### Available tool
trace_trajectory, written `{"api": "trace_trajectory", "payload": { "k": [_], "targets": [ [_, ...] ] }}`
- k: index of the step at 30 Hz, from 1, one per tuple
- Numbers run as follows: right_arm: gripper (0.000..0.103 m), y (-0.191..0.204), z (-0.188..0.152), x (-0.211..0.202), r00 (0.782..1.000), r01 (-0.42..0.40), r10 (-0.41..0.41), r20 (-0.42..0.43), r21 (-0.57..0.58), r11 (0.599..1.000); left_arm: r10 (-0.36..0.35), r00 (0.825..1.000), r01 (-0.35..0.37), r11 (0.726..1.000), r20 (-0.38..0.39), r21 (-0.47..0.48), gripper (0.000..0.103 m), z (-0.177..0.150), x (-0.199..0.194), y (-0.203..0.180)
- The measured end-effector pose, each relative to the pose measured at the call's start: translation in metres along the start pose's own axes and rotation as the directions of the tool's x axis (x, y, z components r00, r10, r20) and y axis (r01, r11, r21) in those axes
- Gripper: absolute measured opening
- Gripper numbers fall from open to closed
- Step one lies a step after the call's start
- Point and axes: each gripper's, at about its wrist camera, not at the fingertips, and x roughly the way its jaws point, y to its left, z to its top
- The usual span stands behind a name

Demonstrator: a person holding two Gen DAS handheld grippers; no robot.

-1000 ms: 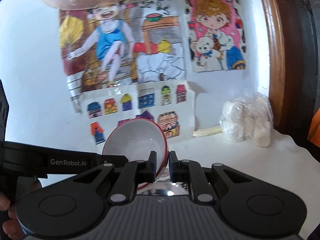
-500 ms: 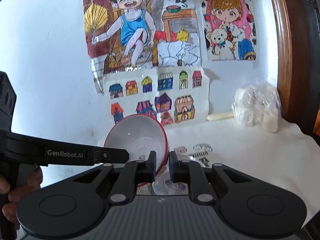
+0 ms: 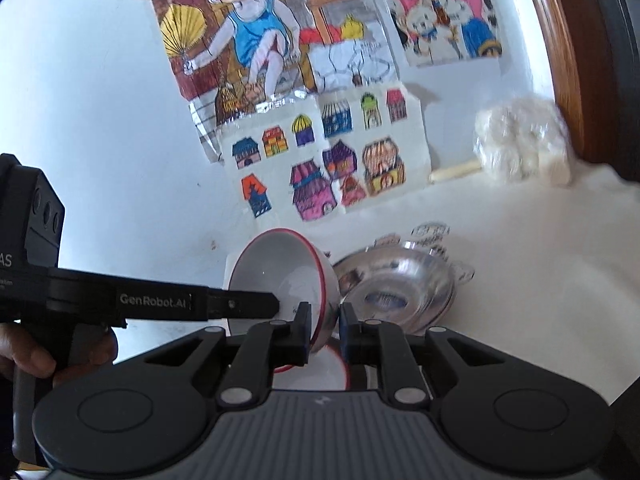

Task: Organize plates and bowls
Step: 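Lift the small white bowl with both grippers and carry it toward the steel bowl, then lower the small white bowl with both grippers into the nested white bowl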

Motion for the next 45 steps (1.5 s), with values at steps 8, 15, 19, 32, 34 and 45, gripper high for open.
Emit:
{"api": "trace_trajectory", "payload": {
  "k": [8,15,19,32,34,45],
  "targets": [
    [0.019,-0.013,-0.023,0.012,0.997,-0.044,0.049,-0.051,0.103,0.994,0.013,0.998,-0.013,1.0,-0.064,0.002,0.015,-0.014,0.01,0.008],
    [0.025,-0.017,-0.036,0.016,0.993,-0.063,0.078,-0.089,0.161,0.985,0.023,0.994,-0.025,1.0,-0.105,-0.014,0.015,-0.021,0.016,0.013],
    [0.025,-0.018,-0.04,0.02,0.991,-0.07,0.09,-0.099,0.191,0.979,0.031,0.992,-0.034,0.999,-0.122,-0.018,0.015,-0.021,0.02,0.016],
    [0.028,-0.021,-0.042,0.027,0.988,-0.073,0.099,-0.117,0.213,0.974,0.021,0.99,-0.029,0.998,-0.14,-0.054,0.015,-0.021,0.025,0.021],
    [0.028,-0.022,-0.043,0.027,0.988,-0.074,0.101,-0.117,0.216,0.974,0.02,0.99,-0.028,0.998,-0.141,-0.053,0.015,-0.022,0.025,0.021],
    [0.037,-0.024,-0.043,0.026,0.985,-0.086,0.117,-0.126,0.23,0.969,-0.011,0.986,-0.005,0.995,-0.165,-0.096,0.015,-0.024,0.027,0.026]
  ]
}}
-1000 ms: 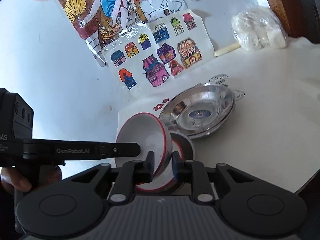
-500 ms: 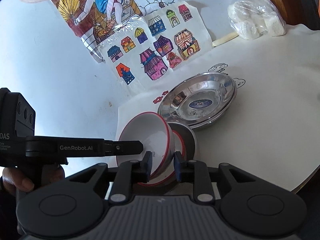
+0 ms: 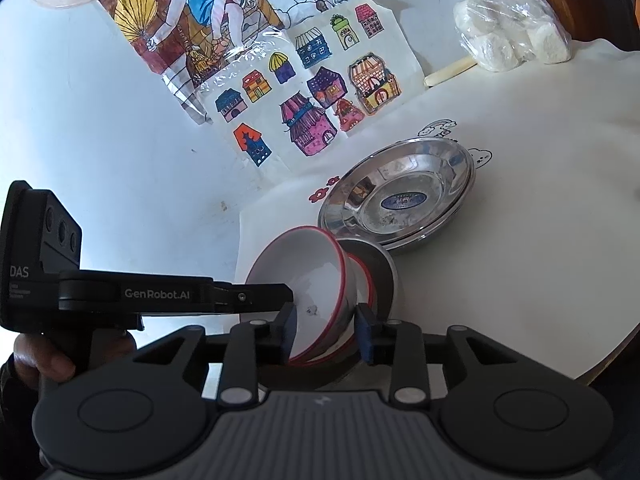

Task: Organize plates and bowls
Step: 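Lower the small white bowl with both grippers into the nested white bowl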

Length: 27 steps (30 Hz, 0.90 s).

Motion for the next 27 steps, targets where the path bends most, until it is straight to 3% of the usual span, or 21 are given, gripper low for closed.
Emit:
{"api": "trace_trajectory", "payload": {
  "k": [27],
  "targets": [
    [0.042,-0.0036,-0.0004,-0.0011,1.0,-0.02,0.02,-0.004,0.024,1.0,-0.029,0.999,0.03,0.999,0.018,-0.017,0.015,0.0045,-0.0045,0.0067]
  ]
}}
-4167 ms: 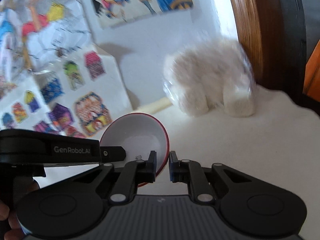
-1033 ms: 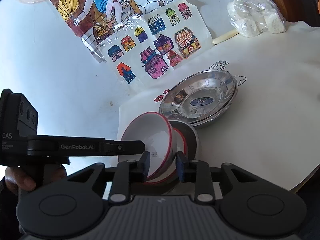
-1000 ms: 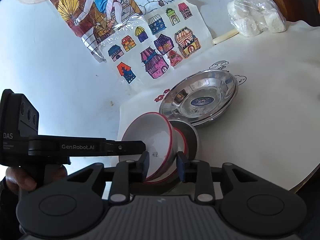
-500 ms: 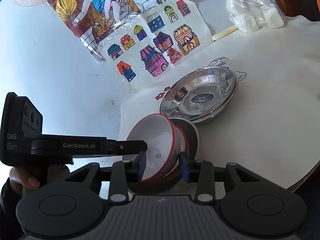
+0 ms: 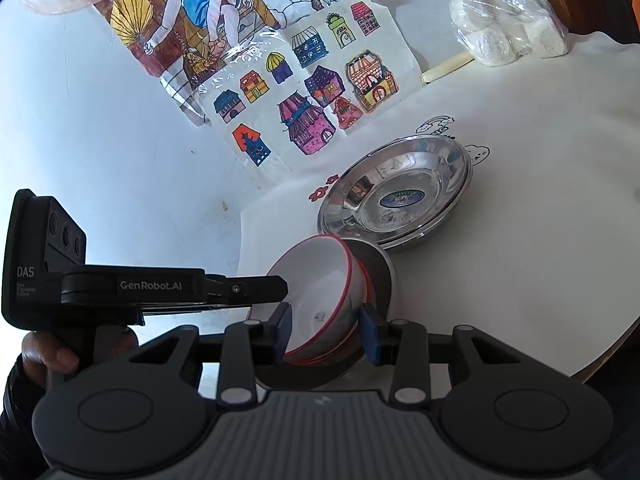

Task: Organize plates and bowls
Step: 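Lower the small white bowl with both grippers into the nested white bowl, then open both grippers and withdraw from the nested bowls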

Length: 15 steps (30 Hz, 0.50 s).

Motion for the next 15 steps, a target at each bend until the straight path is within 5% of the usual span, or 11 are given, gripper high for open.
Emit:
{"api": "trace_trajectory", "payload": {
  "k": [8,15],
  "targets": [
    [0.042,-0.001,0.001,-0.001,1.0,-0.005,0.005,0.003,-0.003,1.0,0.019,0.998,-0.02,1.0,0.057,0.017,0.023,0.005,-0.011,-0.004],
    [0.044,-0.002,0.005,-0.008,1.0,-0.003,0.004,0.018,-0.011,1.0,0.088,0.987,-0.094,0.995,0.134,0.042,0.072,0.008,-0.022,-0.006]
  ]
}}
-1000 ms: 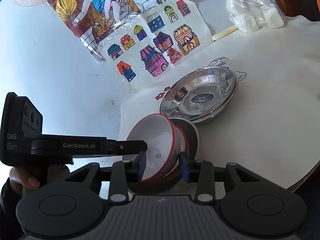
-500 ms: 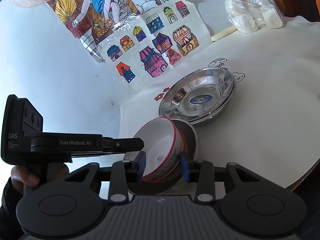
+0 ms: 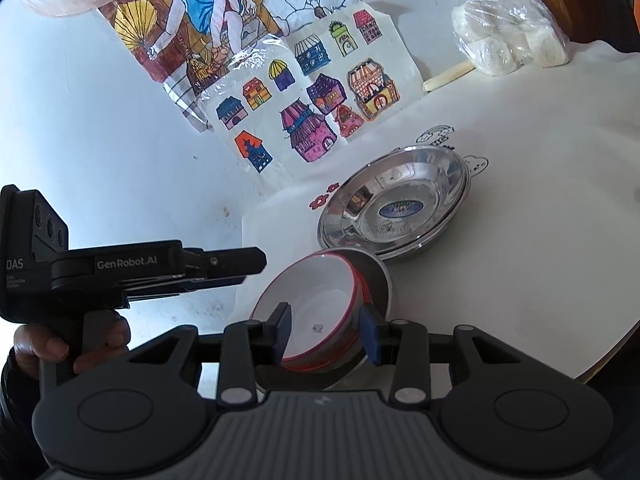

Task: Organize plates and bowls
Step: 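Open both grippers and withdraw from the nested bowls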

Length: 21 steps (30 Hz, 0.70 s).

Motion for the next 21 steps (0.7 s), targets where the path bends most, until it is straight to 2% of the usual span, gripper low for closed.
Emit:
{"api": "trace_trajectory", "payload": {
  "k": [1,3,5,8,11,12,17,21],
  "targets": [
    [0.044,0.0,0.001,-0.001,1.0,0.0,0.0,0.002,-0.002,1.0,0.009,1.0,-0.009,1.0,0.012,0.002,0.078,0.0,-0.001,0.0],
    [0.049,0.001,0.002,-0.002,1.0,0.0,0.0,0.001,-0.013,1.0,0.035,0.999,-0.035,0.999,0.041,0.004,0.097,0.0,-0.005,0.0],
    [0.058,0.002,0.005,-0.003,1.0,0.006,-0.007,-0.008,-0.047,0.999,0.054,0.996,-0.054,0.998,0.064,0.006,0.102,0.001,-0.009,0.001],
    [0.07,0.008,0.012,-0.007,0.999,0.038,-0.041,-0.019,-0.14,0.989,0.068,0.995,-0.068,0.998,0.072,-0.004,0.102,0.003,-0.013,0.004],
    [0.092,0.015,0.019,-0.012,0.997,0.066,-0.074,-0.024,-0.231,0.971,0.09,0.992,-0.089,0.996,0.091,-0.01,0.102,0.001,-0.017,0.006],
    [0.097,0.017,0.02,-0.014,0.996,0.074,-0.082,-0.023,-0.257,0.964,0.106,0.988,-0.106,0.994,0.11,-0.006,0.102,0.0,-0.019,0.005],
    [0.103,0.024,0.026,-0.022,0.989,0.123,-0.143,-0.031,-0.359,0.925,0.155,0.966,-0.163,0.986,0.206,0.021,0.102,-0.001,-0.034,0.003],
    [0.103,0.027,0.028,-0.024,0.982,0.162,-0.188,-0.028,-0.399,0.903,0.201,0.957,-0.209,0.978,0.208,0.017,0.102,-0.002,-0.041,0.007]
  ]
}}
